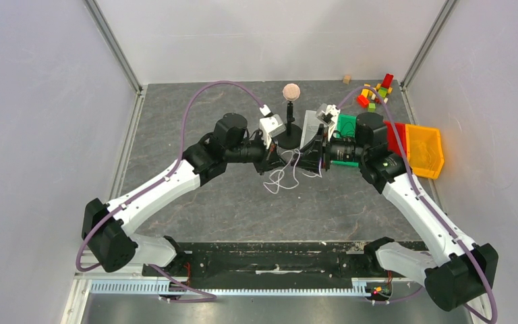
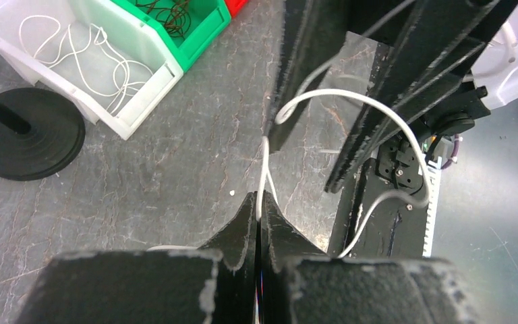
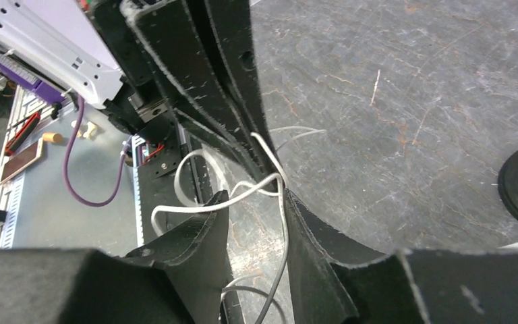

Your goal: Untangle the cables

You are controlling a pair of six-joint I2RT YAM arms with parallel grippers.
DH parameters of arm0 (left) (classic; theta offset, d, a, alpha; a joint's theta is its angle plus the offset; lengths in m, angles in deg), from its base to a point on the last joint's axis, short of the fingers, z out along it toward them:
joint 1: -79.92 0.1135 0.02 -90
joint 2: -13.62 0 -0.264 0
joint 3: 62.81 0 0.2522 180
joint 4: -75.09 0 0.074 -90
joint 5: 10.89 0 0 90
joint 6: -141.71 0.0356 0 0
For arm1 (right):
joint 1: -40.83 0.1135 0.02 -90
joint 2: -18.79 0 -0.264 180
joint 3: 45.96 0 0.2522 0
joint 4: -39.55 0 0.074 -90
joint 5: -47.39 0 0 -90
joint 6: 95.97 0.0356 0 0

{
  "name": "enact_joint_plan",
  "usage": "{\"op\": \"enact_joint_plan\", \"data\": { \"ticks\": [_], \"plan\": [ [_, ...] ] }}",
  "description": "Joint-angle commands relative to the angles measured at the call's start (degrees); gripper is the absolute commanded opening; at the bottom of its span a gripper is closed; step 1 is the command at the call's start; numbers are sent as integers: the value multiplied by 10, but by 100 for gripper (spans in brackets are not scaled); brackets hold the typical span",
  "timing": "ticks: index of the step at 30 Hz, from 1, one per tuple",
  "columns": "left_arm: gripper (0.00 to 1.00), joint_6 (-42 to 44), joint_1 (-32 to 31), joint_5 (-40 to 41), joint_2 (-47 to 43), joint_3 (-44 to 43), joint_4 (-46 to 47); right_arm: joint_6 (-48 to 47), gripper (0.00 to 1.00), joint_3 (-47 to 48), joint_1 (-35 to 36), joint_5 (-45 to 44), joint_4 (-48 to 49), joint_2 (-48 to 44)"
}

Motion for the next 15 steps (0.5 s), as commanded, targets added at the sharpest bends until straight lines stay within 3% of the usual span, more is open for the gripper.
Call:
{"op": "enact_joint_plan", "data": {
  "ticks": [1, 15],
  "plan": [
    [2, 12, -7, -27, -13, -16, 28, 6, 40, 4, 1, -35, 41, -2],
    [2, -12, -6, -65, -26, -10, 22, -47, 41, 7, 1, -68, 0, -15]
  ]
}}
